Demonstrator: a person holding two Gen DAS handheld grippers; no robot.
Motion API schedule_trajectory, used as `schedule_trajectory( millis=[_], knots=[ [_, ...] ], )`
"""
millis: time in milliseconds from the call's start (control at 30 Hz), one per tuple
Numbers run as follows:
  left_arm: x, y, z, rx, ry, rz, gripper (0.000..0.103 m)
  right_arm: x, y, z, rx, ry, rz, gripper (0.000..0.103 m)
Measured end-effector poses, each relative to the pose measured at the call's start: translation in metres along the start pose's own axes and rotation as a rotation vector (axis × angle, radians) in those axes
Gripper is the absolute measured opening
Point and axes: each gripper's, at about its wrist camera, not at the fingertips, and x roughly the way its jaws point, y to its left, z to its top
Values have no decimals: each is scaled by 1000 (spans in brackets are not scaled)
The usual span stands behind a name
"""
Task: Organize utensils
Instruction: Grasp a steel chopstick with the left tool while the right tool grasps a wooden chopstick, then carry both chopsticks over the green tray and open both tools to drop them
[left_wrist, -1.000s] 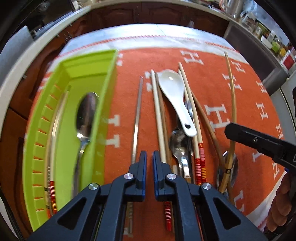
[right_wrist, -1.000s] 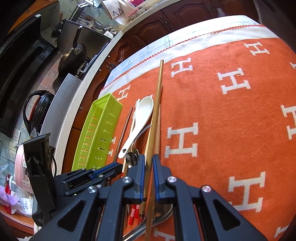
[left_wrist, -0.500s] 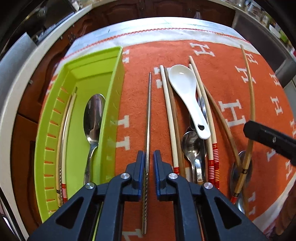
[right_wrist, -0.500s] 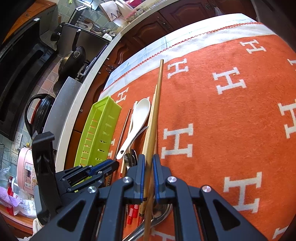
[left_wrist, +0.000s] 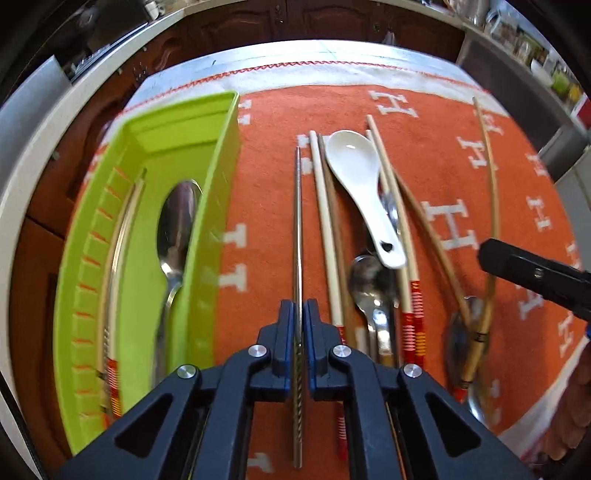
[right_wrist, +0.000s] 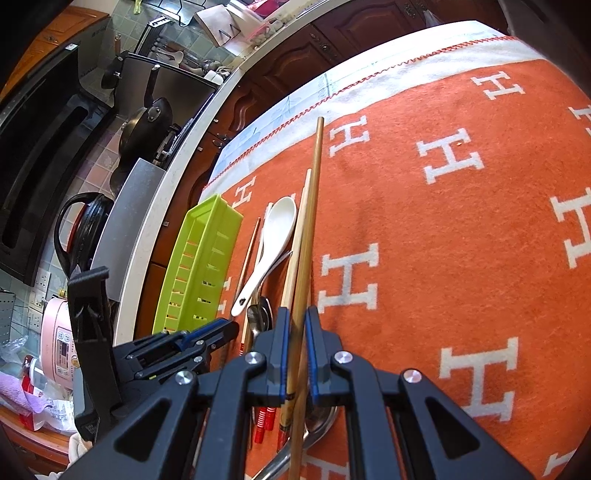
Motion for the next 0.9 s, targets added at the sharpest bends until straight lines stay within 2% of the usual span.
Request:
schedule_trajectory(
  millis=[267, 567, 767, 900],
  knots=[
    [-13, 9, -20, -87, -74, -33, 3, -6, 5, -2, 5, 10, 42, 7],
    [-72, 31, -26, -95, -177, -16, 3, -15, 36, -3, -6, 25, 115, 7],
    [-112, 64, -33, -116, -269, 58, 3, -8, 78, -7, -53, 78, 177, 7],
    [-124, 93, -40, -144, -305, 100, 3, 4, 111, -12, -91, 114, 196, 7]
  ],
)
